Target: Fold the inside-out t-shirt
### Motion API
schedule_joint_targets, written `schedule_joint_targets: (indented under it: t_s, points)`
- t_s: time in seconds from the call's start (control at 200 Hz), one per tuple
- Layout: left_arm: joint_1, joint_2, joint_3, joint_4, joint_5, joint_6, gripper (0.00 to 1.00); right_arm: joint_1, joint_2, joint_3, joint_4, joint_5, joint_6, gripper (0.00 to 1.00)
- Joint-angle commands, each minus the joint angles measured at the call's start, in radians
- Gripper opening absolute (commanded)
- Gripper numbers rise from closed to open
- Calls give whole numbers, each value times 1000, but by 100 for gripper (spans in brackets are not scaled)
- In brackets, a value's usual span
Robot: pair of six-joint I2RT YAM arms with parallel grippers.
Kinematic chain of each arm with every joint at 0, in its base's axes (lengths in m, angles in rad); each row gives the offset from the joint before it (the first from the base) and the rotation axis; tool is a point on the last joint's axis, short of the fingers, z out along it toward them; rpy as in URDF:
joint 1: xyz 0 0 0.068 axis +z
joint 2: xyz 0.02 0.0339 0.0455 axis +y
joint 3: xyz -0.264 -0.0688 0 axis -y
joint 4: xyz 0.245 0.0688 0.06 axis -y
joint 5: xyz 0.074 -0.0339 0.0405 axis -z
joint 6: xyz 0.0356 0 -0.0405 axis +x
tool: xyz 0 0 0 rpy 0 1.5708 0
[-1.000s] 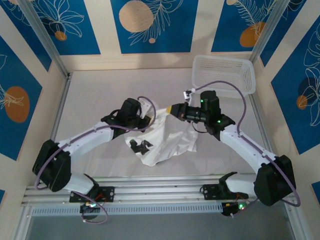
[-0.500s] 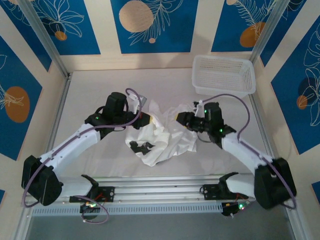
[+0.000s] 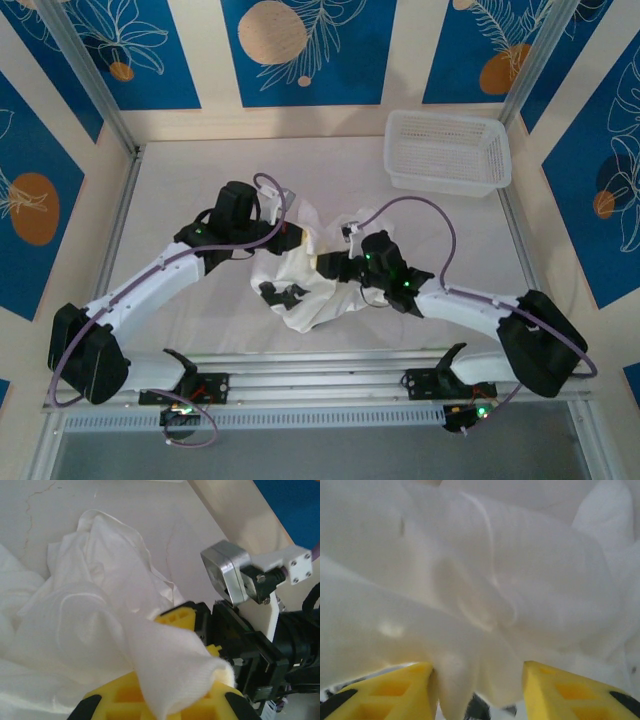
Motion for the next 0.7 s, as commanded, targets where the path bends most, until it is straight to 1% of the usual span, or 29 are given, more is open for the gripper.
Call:
schedule_joint_targets:
  t_s: [0.0,0.025,0.075,0.12,0.17,0.28,0.405,0.465,0.56,0.615,0.695]
  points:
    - [30,-18,21,-13,-19,-38,0,6,41,91,75,16,-128,37]
    - [36,-16,21,-13,-16,-42,0,5,45,96,72,4,-131,30]
    - [50,-11,21,-11,-16,-42,0,6,42,95,62,-7,-122,10]
    - [66,-4,18,-12,-20,-36,0,6,17,92,41,-22,-109,0]
    - [92,12,12,-9,-23,-27,0,6,-25,89,8,-48,-92,0]
    - [153,84,2,24,-12,33,0,-1,-125,90,-53,-154,-42,0]
    - [179,157,7,105,90,50,0,-46,-174,79,-51,-294,41,0]
    - [178,158,3,130,105,46,10,-70,-176,73,-45,-323,70,0]
    - [179,112,-37,150,70,51,25,-93,-155,63,-45,-315,90,0]
    - [177,65,-68,144,39,66,31,-105,-140,63,-54,-299,100,0]
    - [168,-29,-141,143,-24,77,37,-118,-122,66,-57,-309,104,0]
